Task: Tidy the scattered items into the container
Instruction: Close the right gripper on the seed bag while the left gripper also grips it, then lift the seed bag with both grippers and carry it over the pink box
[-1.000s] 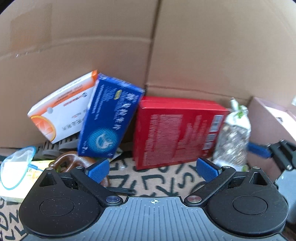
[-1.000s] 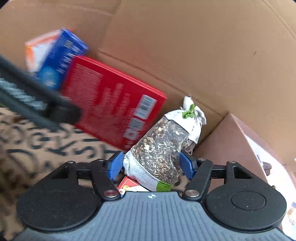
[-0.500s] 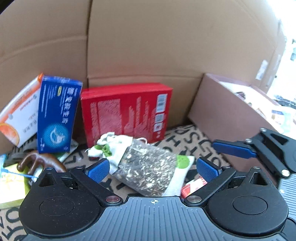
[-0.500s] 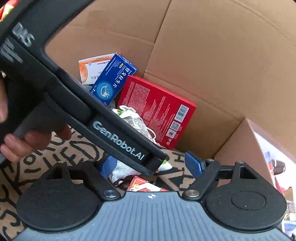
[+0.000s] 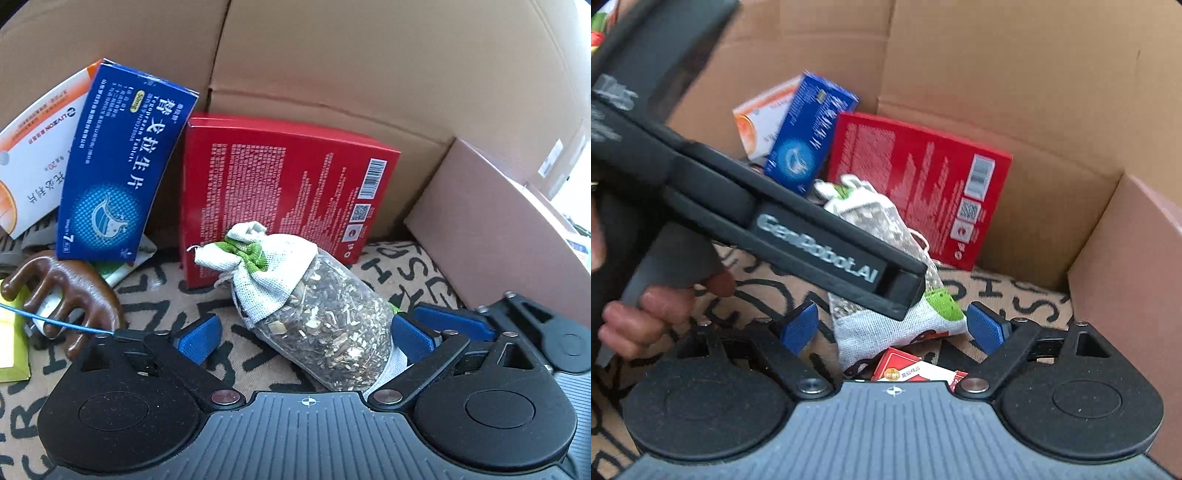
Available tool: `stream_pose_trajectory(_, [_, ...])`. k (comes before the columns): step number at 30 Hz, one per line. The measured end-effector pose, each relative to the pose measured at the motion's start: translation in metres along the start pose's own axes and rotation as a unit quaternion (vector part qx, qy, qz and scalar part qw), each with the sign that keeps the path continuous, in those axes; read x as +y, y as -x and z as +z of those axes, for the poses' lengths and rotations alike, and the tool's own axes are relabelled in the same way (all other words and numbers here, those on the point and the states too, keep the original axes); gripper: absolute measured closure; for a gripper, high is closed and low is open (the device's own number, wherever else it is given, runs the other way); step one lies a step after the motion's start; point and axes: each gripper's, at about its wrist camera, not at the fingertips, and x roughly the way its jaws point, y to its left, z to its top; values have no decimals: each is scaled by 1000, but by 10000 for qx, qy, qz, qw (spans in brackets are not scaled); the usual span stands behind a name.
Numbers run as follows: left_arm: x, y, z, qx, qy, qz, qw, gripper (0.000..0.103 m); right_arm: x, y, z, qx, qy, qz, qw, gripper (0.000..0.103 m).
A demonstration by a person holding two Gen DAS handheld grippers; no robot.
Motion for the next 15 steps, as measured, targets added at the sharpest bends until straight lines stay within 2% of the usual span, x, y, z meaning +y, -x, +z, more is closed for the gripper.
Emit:
stream_pose_trajectory(3, [-1, 5, 0, -15, -45, -93, 9999, 16, -2, -6, -1, 96, -187, 34, 9998, 17])
stream_pose_trajectory(4, [-1, 5, 0, -6, -52, -156, 9999, 22, -3, -7, 0, 107, -250, -3, 9996, 22])
stream_pose_trajectory(7, [-4, 8, 0, 8, -83, -216, 9997, 30, -4, -4, 2, 117, -337, -51, 9993, 32])
stream_pose_trajectory(9, [-8, 9, 1, 9, -99, -226, 9997, 32, -3, 0, 3, 115, -362, -62, 9993, 36])
stream_pose_trajectory(15, [-24, 36, 1, -188, -147, -396, 9989, 33, 2, 36, 4, -138, -242, -198, 9994, 37])
